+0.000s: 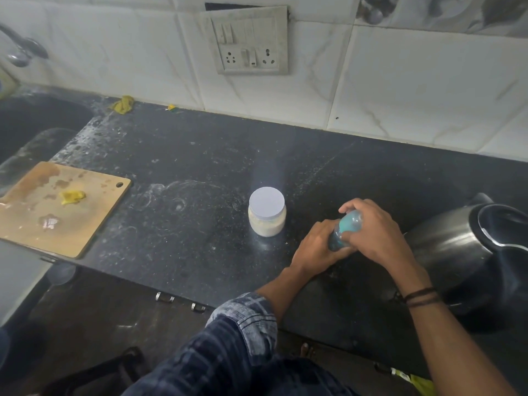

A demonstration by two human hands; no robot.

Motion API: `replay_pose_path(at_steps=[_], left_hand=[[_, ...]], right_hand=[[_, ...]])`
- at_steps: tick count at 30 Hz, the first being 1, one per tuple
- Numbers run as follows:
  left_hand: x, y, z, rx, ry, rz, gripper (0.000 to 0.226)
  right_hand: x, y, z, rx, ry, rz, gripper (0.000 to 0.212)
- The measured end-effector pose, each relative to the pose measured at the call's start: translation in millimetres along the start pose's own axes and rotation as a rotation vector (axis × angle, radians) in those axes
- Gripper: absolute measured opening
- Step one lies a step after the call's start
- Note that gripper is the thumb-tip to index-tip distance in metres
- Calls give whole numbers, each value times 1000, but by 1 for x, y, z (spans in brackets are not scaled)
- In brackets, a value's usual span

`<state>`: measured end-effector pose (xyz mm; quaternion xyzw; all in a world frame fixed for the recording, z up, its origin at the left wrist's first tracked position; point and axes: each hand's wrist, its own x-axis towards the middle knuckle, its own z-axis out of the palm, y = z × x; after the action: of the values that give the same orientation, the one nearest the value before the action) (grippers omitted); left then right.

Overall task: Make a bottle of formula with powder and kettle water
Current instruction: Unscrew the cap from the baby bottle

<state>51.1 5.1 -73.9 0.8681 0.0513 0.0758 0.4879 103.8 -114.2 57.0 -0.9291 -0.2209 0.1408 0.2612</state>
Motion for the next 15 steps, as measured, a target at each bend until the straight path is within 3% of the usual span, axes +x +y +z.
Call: replay_pose_path(at_steps=[9,15], left_hand=[[-2,4,-4,-7,-10,-32,65],[-5,10,-13,-88,-16,-95,93]], right_hand=[[3,2,-38,159,228,80,45],[31,18,-40,123,264,158,45]])
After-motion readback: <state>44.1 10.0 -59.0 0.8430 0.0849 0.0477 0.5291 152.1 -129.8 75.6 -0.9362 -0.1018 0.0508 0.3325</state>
